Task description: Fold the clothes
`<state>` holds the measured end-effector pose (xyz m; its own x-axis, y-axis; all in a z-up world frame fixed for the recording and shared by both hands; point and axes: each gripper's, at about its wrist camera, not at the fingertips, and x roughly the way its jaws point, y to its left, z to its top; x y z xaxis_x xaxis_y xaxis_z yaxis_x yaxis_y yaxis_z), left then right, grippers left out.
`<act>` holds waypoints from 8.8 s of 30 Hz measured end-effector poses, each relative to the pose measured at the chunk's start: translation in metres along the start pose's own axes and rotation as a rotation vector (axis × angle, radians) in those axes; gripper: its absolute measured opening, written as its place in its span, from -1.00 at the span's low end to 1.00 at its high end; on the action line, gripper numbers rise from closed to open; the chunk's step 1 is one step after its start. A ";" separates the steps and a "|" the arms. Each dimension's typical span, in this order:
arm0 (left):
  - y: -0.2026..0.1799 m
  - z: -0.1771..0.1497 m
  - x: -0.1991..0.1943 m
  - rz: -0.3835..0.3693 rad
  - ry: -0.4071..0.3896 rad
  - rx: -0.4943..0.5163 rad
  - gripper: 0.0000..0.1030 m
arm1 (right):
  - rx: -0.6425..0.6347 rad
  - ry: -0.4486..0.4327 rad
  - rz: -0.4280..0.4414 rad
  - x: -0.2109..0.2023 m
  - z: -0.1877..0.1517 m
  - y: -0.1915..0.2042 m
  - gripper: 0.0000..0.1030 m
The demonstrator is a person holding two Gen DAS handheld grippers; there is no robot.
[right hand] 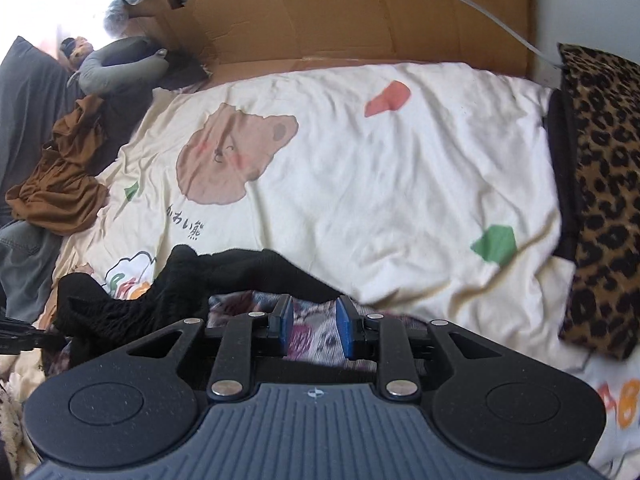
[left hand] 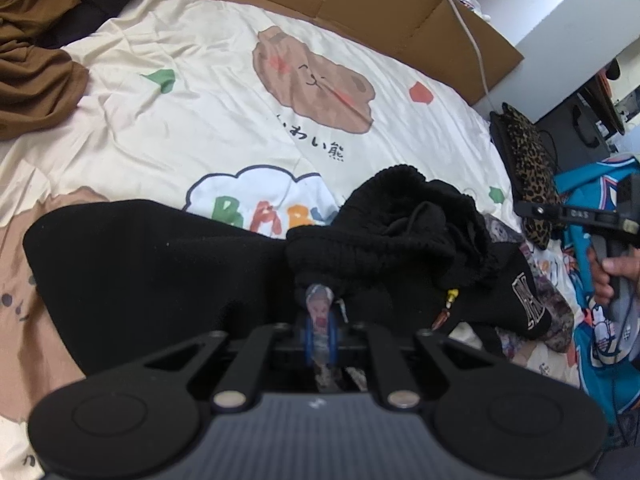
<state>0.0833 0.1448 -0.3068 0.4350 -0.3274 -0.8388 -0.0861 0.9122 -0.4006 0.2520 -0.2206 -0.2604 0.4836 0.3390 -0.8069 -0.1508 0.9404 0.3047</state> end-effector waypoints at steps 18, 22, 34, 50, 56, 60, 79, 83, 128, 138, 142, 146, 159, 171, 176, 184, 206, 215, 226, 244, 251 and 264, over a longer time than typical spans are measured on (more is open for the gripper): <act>0.003 -0.002 -0.007 -0.036 -0.036 -0.019 -0.85 | -0.463 0.163 0.095 0.072 0.001 0.056 -0.28; 0.005 -0.003 -0.007 -0.047 -0.041 -0.026 -0.85 | -0.529 0.197 0.113 0.070 -0.003 0.064 -0.18; 0.011 -0.007 -0.006 -0.075 -0.055 -0.042 -0.85 | -0.815 0.291 0.110 0.077 0.006 0.091 -0.14; 0.007 0.003 -0.026 -0.068 -0.122 0.002 -0.89 | -0.818 0.308 0.113 0.053 0.000 0.090 -1.00; 0.003 0.023 -0.043 -0.055 -0.176 0.054 -0.91 | -0.667 0.148 0.013 0.005 0.017 0.065 -1.00; 0.002 0.042 -0.052 -0.039 -0.206 0.093 -0.91 | -0.613 0.082 -0.055 -0.012 0.029 0.057 -1.00; 0.049 0.167 0.039 0.004 -0.097 0.179 -0.95 | -0.335 0.044 -0.240 0.076 0.111 0.010 -1.00; 0.063 0.172 0.079 -0.002 -0.036 0.143 -0.95 | -0.316 0.077 -0.252 0.109 0.112 -0.003 -1.00; 0.085 0.182 0.098 -0.136 -0.007 -0.013 -0.80 | -0.438 0.152 -0.079 0.142 0.114 0.015 -0.74; 0.063 0.230 0.080 -0.021 -0.132 0.202 -0.81 | -0.534 0.054 -0.238 0.133 0.141 0.033 -0.79; 0.061 0.254 0.084 0.009 -0.149 0.252 -0.81 | -0.539 -0.002 -0.286 0.135 0.163 0.034 -0.79; 0.056 0.278 0.093 0.049 -0.162 0.295 -0.81 | -0.525 -0.027 -0.333 0.148 0.182 0.036 -0.79; 0.074 0.321 0.139 0.179 -0.123 0.321 -0.81 | -0.482 -0.018 -0.361 0.198 0.218 0.038 -0.79; 0.075 0.350 0.154 0.197 -0.132 0.320 -0.81 | -0.480 -0.017 -0.457 0.229 0.244 0.041 -0.79; 0.072 0.361 0.161 0.200 -0.136 0.329 -0.81 | -0.469 -0.016 -0.520 0.237 0.249 0.042 -0.79; 0.076 0.374 0.177 0.204 -0.107 0.308 -0.81 | -0.459 0.000 -0.517 0.250 0.255 0.036 -0.78; 0.097 0.310 0.111 0.220 0.001 0.292 -0.18 | -0.142 0.002 -0.334 0.163 0.224 -0.001 -0.06; 0.092 0.241 0.037 0.139 -0.025 0.296 -0.18 | -0.126 -0.032 -0.197 0.082 0.169 0.036 -0.06; 0.104 0.160 -0.036 0.107 -0.037 0.291 -0.18 | 0.032 -0.007 -0.159 0.029 0.083 0.057 -0.08; 0.139 0.058 -0.008 0.109 0.097 0.330 -0.19 | 0.307 0.101 0.078 0.043 -0.045 0.140 -0.08; 0.141 0.049 0.003 0.160 0.111 0.378 -0.20 | 0.369 0.163 0.194 0.080 -0.072 0.170 -0.08; 0.147 0.087 -0.032 0.037 -0.034 0.270 -0.89 | 0.367 0.194 0.280 0.139 -0.077 0.218 -0.05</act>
<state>0.1349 0.3105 -0.3070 0.4661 -0.2883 -0.8364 0.1381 0.9575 -0.2531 0.2198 0.0336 -0.3446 0.2937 0.6083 -0.7373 0.0783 0.7535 0.6528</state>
